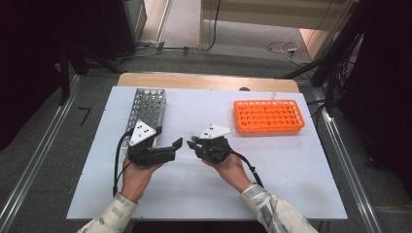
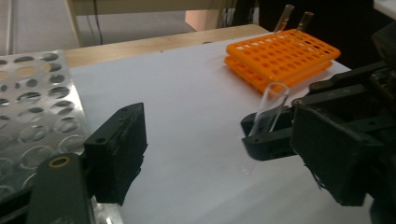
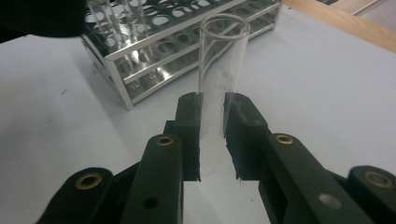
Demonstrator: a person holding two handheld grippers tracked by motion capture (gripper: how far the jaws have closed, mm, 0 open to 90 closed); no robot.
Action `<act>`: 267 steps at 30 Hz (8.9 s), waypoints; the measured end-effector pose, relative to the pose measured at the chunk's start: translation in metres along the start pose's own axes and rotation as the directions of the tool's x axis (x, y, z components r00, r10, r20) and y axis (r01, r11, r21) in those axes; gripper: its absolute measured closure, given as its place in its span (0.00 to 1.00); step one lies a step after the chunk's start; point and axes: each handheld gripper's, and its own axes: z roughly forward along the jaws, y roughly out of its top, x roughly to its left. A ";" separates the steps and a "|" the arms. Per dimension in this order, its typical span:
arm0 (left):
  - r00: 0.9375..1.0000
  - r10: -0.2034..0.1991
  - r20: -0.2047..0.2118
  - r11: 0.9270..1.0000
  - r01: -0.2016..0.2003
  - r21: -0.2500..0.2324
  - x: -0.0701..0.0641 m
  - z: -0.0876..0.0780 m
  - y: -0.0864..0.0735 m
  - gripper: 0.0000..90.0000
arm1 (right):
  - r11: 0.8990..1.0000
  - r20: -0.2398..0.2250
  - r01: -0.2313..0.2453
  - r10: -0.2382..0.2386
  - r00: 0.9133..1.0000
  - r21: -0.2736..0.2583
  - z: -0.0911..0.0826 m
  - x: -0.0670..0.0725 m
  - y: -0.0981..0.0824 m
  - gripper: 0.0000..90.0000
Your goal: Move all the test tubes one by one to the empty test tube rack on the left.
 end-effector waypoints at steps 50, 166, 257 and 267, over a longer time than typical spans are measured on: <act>0.999 -0.033 -0.023 0.999 0.033 -0.013 0.021 0.007 0.019 0.84 | 1.000 -0.048 -0.031 0.031 0.998 0.000 -0.011 0.000 0.007 0.36; 0.971 -0.096 -0.218 0.995 0.090 -0.037 0.049 -0.004 0.002 0.17 | 0.964 0.368 -0.260 0.263 0.892 -0.059 -0.079 -0.138 -0.029 0.25; 0.980 -0.083 -0.183 0.996 0.079 -0.029 0.040 -0.002 0.002 0.17 | 0.939 0.383 -0.285 0.339 0.859 -0.193 -0.116 -0.176 -0.026 0.82; 0.982 -0.090 -0.165 0.996 0.086 -0.030 0.037 -0.003 0.003 0.17 | 0.949 0.266 -0.266 0.304 0.915 -0.169 -0.103 -0.150 -0.014 0.82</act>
